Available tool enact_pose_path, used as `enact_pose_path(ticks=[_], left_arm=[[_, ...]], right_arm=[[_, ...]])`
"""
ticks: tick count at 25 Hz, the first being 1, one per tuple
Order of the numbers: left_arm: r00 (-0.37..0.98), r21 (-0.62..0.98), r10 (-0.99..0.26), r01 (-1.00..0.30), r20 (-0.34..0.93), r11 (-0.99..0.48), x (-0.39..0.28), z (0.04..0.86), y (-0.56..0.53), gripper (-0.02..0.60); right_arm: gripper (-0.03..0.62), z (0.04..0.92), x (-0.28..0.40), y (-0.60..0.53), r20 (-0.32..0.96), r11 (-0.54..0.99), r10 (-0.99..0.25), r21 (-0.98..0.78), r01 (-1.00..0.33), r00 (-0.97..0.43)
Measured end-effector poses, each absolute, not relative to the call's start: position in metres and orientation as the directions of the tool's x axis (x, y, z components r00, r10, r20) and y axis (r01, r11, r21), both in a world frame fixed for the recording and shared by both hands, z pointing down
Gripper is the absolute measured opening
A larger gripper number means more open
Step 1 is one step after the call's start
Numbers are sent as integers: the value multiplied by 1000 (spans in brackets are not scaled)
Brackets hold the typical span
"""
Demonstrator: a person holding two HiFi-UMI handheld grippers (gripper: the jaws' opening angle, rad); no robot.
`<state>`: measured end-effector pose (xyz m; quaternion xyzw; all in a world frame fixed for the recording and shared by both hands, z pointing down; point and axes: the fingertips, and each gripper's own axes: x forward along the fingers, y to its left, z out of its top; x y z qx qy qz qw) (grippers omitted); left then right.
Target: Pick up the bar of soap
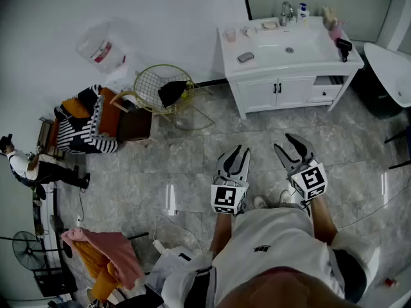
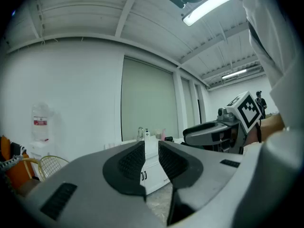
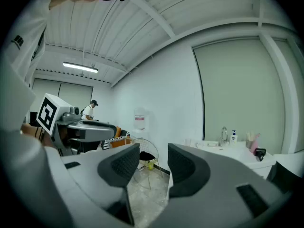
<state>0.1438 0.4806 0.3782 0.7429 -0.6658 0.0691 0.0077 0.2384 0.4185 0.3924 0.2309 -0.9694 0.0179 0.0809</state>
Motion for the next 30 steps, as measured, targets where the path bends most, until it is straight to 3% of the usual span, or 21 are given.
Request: enact_pose_path(ticks=[15, 30], left_arm=[[161, -64, -982, -984, 102, -168, 126, 390, 485, 104], [123, -91, -986, -987, 115, -133, 88, 391, 405, 104]], right_arm=[[207, 400, 216, 431, 143, 874, -482, 7, -486, -864], [207, 403, 174, 353, 138, 895, -438, -24, -446, -888]])
